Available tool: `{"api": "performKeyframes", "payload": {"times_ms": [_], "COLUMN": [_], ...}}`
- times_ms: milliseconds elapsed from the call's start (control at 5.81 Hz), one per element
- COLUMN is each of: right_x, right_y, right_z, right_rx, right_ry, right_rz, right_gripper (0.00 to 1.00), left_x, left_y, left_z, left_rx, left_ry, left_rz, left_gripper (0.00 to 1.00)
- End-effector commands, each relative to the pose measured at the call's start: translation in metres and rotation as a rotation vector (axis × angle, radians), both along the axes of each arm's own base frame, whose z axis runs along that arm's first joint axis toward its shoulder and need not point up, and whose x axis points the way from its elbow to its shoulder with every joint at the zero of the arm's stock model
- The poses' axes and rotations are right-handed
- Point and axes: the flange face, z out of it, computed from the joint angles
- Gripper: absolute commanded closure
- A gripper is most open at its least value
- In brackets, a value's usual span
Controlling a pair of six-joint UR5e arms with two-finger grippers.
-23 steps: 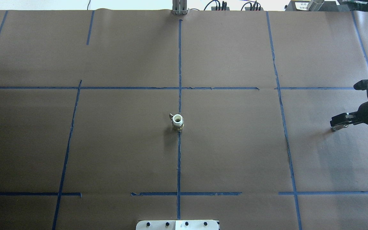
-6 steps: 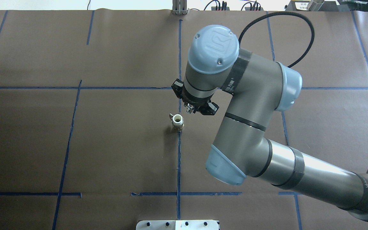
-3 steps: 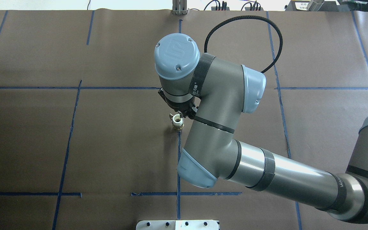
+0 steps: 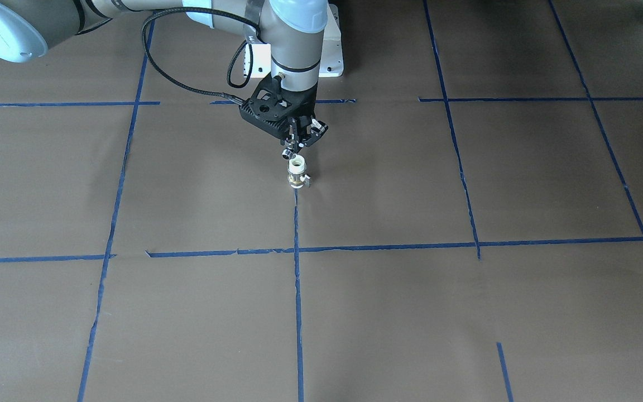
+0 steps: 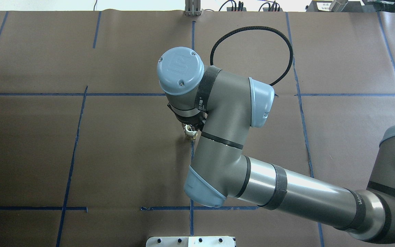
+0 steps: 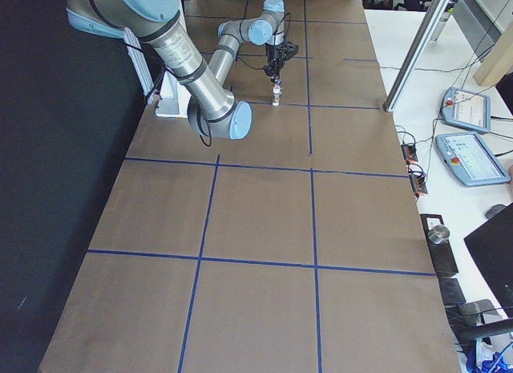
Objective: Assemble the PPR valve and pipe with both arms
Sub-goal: 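Lower the chrome fitting onto the valve top and press it on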
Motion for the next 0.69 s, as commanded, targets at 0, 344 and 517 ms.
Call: {"api": "performKeyframes", "payload": {"times_ms": [0, 344, 517], "right_x": [-0.0103, -0.0167, -0.0165], "right_y": [-0.0047, -0.0082, -0.0079], "right_z": [-0.0159, -0.0167, -0.0149], "right_rx": [0.003, 0.0, 0.001], "right_ry": [0.0, 0.01, 0.013], "right_rz": [0.001, 0.001, -0.004], "right_gripper": [1.0, 1.0, 1.0], "left_x": [0.0, 0.0, 0.0], "left_y": [-0.0002, 0.0005, -0.0001], "left_z": [-0.0006, 0.0001, 0.0002], "left_rx": [0.001, 0.0, 0.0], "left_ry": [0.0, 0.0, 0.0], "left_rz": [0.0, 0.0, 0.0], "left_gripper": [0.0, 0.0, 0.0]}}
